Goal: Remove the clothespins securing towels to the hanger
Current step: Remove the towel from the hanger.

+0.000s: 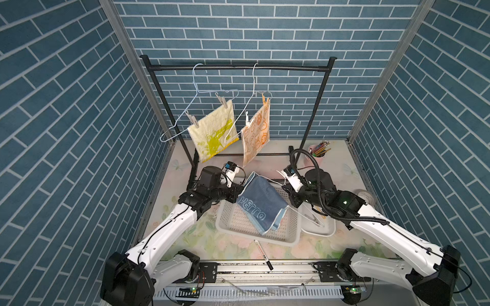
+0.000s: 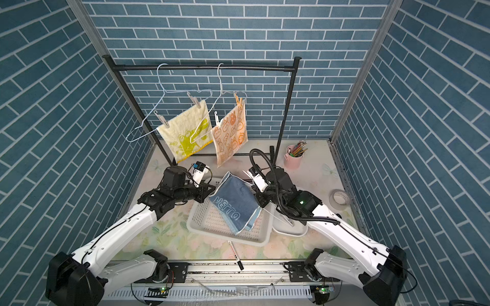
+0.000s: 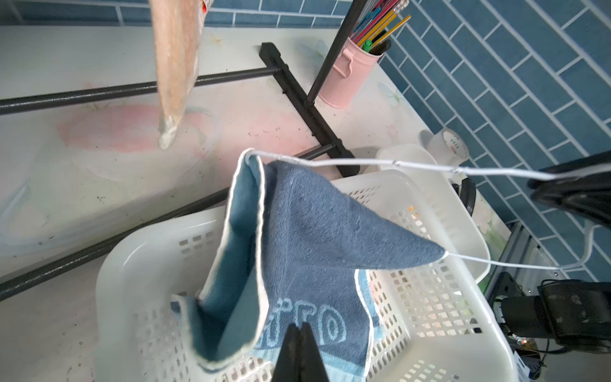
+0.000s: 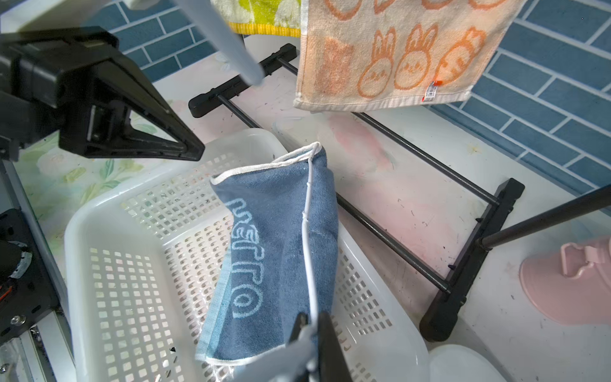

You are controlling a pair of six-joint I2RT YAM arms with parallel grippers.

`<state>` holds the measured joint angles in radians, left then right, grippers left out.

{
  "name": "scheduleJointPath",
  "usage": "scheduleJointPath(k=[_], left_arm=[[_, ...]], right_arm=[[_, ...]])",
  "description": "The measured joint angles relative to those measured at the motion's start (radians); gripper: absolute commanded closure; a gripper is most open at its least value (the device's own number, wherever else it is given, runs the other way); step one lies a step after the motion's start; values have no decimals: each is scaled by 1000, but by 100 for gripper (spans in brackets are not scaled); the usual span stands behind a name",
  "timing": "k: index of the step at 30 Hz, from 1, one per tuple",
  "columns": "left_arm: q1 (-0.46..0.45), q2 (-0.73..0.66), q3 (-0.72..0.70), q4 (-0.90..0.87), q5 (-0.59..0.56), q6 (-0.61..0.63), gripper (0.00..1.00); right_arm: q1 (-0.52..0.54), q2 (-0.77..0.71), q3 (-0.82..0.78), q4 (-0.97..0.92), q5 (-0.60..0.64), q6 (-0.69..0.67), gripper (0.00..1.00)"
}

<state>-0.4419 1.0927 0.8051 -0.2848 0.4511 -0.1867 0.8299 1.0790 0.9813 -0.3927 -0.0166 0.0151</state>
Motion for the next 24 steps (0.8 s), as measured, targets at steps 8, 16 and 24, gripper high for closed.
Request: scheduleJointPath(k=[8,16,24], left_arm=[[0,-66,-13,-3,-28,-1,60],[0,99,20,8,-21,38,44],[-14,245,55,43,26,58,66]], right_arm=[[0,-14,0,-4,-12,-15,100],[0,-18,0,-4,-26,-15,100],[0,-18,0,-4,-29,-15,100]])
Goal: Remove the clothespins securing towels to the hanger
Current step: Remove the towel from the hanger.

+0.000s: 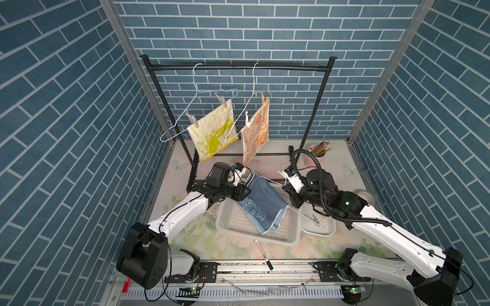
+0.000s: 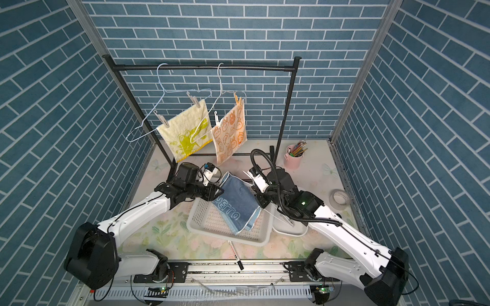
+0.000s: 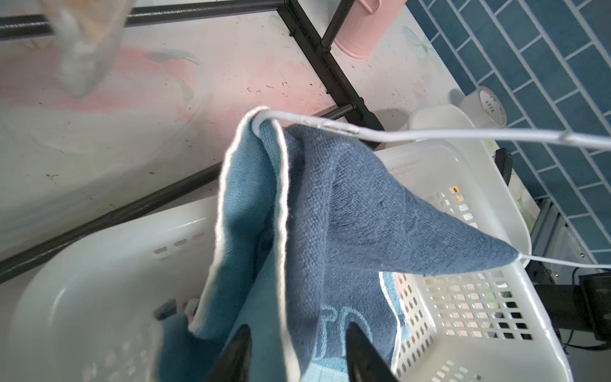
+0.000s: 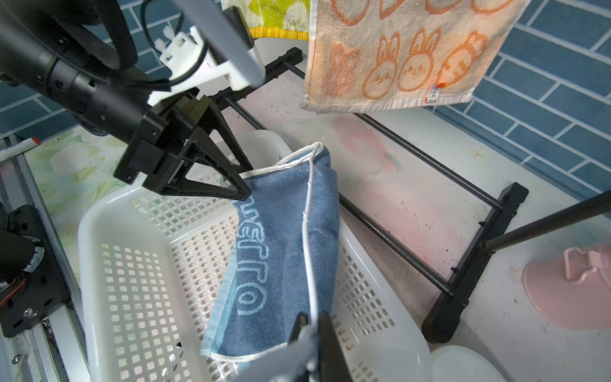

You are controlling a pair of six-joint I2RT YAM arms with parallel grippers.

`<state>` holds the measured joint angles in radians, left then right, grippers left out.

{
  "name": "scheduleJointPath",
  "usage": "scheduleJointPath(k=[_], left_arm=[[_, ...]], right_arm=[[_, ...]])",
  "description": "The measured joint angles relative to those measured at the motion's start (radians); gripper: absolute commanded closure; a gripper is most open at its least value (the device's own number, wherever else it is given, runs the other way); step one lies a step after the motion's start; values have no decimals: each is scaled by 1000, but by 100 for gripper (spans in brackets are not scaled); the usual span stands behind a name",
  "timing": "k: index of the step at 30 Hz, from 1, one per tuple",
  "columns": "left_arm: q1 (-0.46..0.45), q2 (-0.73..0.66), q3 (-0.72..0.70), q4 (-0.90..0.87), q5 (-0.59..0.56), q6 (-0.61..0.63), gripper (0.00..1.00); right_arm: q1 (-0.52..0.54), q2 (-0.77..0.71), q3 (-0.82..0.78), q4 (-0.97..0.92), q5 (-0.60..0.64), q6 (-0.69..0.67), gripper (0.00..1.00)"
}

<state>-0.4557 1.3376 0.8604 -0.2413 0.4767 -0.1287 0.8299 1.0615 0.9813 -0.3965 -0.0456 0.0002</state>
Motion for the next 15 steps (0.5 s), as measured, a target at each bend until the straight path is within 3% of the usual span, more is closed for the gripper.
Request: scheduleJointPath(k=[6,15], left_arm=[[-8,18,2,3,-3,14,99],[-11,-101,28,-25,8,12,100]], right_arm=[[0,0,0,0,0,0,100],[0,1,0,-28,24,0,100]])
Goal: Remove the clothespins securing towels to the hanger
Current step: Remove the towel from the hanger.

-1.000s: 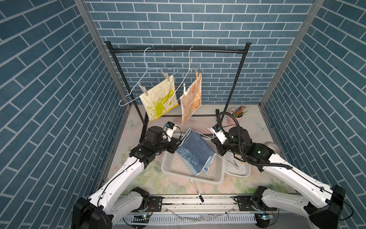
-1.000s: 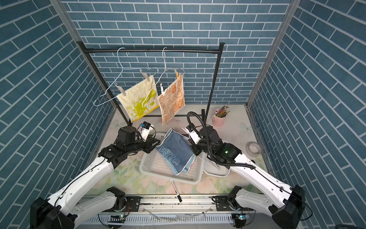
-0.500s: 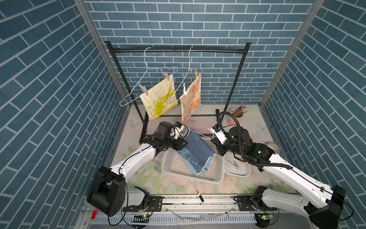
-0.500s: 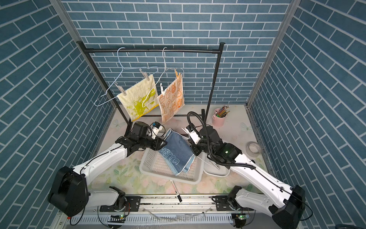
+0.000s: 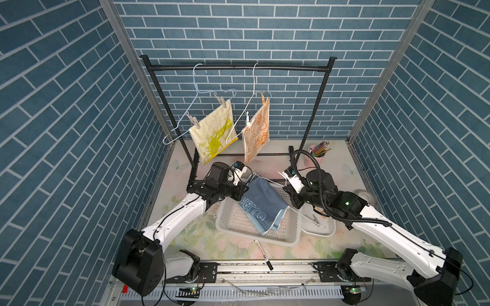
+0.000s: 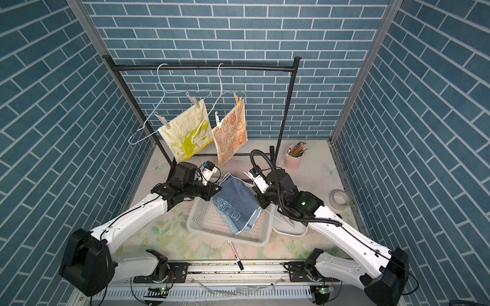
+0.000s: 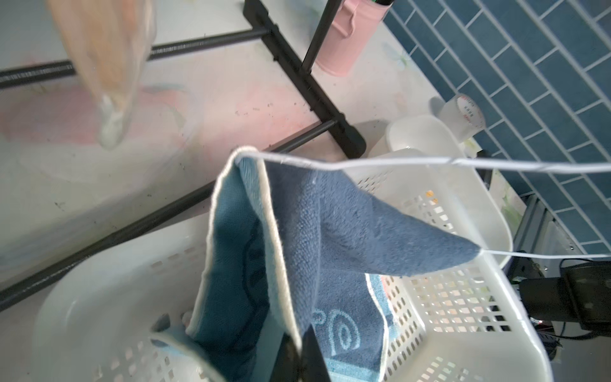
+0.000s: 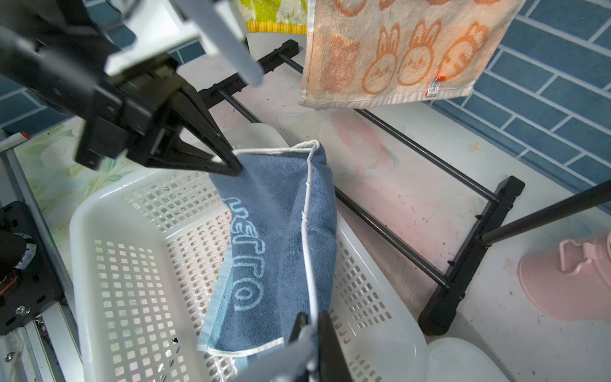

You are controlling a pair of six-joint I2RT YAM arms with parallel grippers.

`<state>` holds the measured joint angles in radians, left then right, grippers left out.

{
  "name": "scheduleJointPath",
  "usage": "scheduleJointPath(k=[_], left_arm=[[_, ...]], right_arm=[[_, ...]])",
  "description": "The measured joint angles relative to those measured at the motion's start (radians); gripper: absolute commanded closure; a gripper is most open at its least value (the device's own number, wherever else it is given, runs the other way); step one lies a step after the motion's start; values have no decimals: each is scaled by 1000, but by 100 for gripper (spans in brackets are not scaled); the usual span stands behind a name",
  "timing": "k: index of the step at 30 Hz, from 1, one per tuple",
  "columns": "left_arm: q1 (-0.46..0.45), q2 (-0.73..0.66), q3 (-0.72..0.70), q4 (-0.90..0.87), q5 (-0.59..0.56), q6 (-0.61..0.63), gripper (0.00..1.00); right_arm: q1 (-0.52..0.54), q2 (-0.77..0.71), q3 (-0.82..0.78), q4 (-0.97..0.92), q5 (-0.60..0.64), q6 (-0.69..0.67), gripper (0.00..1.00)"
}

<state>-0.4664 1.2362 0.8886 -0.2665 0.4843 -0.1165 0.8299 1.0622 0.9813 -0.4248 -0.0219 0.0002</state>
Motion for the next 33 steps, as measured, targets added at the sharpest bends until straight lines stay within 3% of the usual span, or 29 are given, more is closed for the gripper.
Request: scheduleJointPath(k=[8,16,26,33], left_arm=[[-12,-203,92,13,45,-2,100],[-12,-321,215,84,14,25,100],[-12,-401,309,288,-8,54,100],[-12,-363,338,301,43,53,100]], right_arm=[[0,0,11,-18,16,0,100],[1,-8,27,-18,51,0,100],[-2,-19,27,-70,146,3,100],[-7,-56,23,-59,157,4,100]])
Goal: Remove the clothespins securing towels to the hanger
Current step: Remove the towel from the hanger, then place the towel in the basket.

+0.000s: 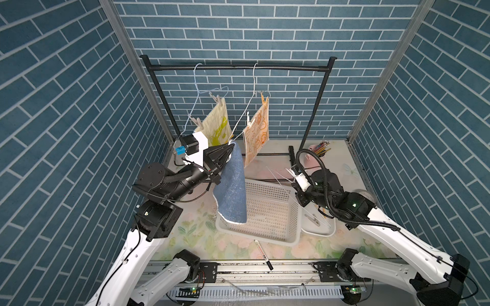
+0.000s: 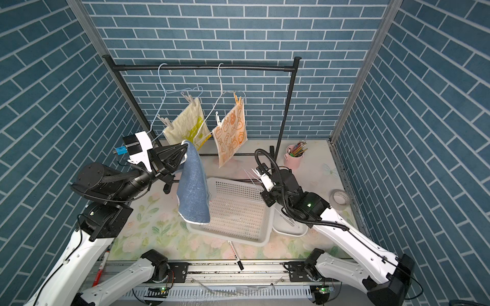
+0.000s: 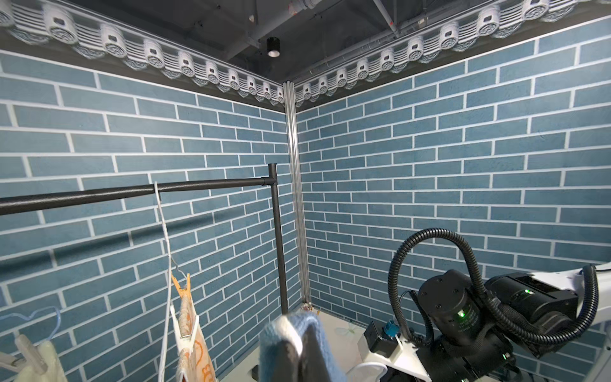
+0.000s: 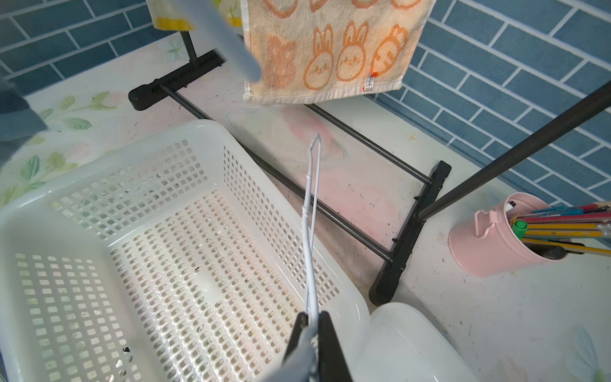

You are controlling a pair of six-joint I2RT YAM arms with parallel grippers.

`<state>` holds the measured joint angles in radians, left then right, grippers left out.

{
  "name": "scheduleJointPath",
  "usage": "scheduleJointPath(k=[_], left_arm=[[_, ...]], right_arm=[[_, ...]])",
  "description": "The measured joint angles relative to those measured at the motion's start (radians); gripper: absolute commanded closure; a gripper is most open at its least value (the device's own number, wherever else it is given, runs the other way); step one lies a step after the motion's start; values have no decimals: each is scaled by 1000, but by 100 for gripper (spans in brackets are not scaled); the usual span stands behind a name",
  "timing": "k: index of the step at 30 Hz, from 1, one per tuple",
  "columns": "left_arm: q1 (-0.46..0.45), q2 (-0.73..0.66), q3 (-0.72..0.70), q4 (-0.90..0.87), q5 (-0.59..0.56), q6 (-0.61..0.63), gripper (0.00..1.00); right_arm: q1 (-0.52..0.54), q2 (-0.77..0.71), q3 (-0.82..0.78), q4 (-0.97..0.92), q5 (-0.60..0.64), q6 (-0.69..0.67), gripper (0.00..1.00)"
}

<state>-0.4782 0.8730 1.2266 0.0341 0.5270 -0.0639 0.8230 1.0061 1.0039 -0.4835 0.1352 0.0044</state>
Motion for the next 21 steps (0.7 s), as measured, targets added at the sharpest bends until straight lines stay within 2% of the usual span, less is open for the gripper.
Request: scheduleJointPath(k=[6,15,16,17,18,19,21], left_arm=[[-11,37,-59,0,74,-21,100],[-48,-15,-322,9,73,-72,100],[-49,-21,-358,9,62,-81,97],[-50,-25,-392,9,51,-90,91],[-51,-26,-417,7,41,-98,80],[-51,-25,-444,3,31,-105,64],[-52,-23,-474,-16,10,-113,49]], right_arm=[[-2,-28,-5,28,0,10,100],[-6,-36,-5,54,24,17,100],[-6,-36,-5,56,27,18,100],[-7,-36,-5,58,30,18,100],[-8,-36,-5,59,32,18,100],[-8,-36,-5,60,34,17,100],[-12,-36,-5,62,36,18,100]])
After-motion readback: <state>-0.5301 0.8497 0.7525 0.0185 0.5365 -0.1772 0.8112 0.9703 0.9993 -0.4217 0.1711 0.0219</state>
